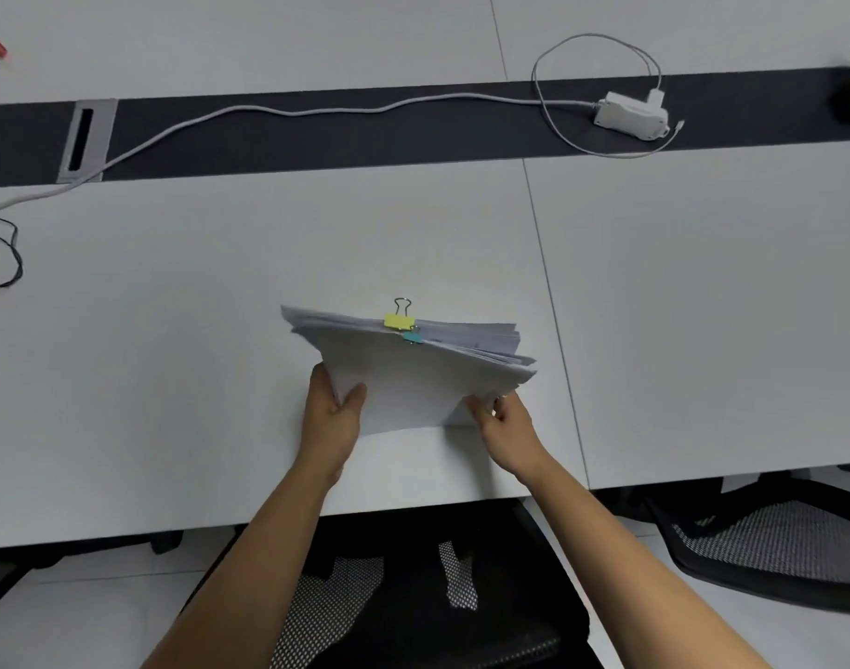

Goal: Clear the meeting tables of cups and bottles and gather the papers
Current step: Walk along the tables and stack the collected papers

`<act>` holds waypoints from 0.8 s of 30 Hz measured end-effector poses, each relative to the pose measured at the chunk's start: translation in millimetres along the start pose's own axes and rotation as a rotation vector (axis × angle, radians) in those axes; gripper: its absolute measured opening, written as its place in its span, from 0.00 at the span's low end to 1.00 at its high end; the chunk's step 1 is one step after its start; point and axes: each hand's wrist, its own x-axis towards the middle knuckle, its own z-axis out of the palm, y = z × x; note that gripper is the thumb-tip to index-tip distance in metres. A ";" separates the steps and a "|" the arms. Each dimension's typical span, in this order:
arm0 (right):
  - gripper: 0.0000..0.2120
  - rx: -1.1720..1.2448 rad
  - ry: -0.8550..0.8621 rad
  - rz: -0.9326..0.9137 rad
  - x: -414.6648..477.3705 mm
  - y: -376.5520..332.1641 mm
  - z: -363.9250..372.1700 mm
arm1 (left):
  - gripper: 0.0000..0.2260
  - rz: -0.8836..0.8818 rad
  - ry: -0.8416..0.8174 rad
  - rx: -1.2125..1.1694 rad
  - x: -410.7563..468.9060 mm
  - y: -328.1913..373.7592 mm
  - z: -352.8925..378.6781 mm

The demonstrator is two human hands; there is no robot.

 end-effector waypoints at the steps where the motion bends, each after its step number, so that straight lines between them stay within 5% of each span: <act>1: 0.19 0.010 0.013 -0.013 -1.0 -3.1 -0.4 | 0.14 0.002 0.015 -0.004 -3.2 2.4 3.6; 8: 0.12 -0.018 0.066 -0.042 -7.1 -5.2 -1.9 | 0.16 -0.022 0.067 0.112 -23.3 2.3 21.4; 10: 0.10 -0.003 0.080 -0.043 -11.0 -12.6 -10.9 | 0.10 -0.012 0.077 0.112 -28.9 12.1 19.9; 17: 0.08 0.168 0.110 -0.020 -81.0 -30.6 -52.9 | 0.10 0.099 -0.118 0.190 -84.0 36.1 0.1; 24: 0.14 0.374 0.593 0.146 -194.7 33.6 -94.5 | 0.10 0.182 -0.186 0.261 -124.5 15.5 13.3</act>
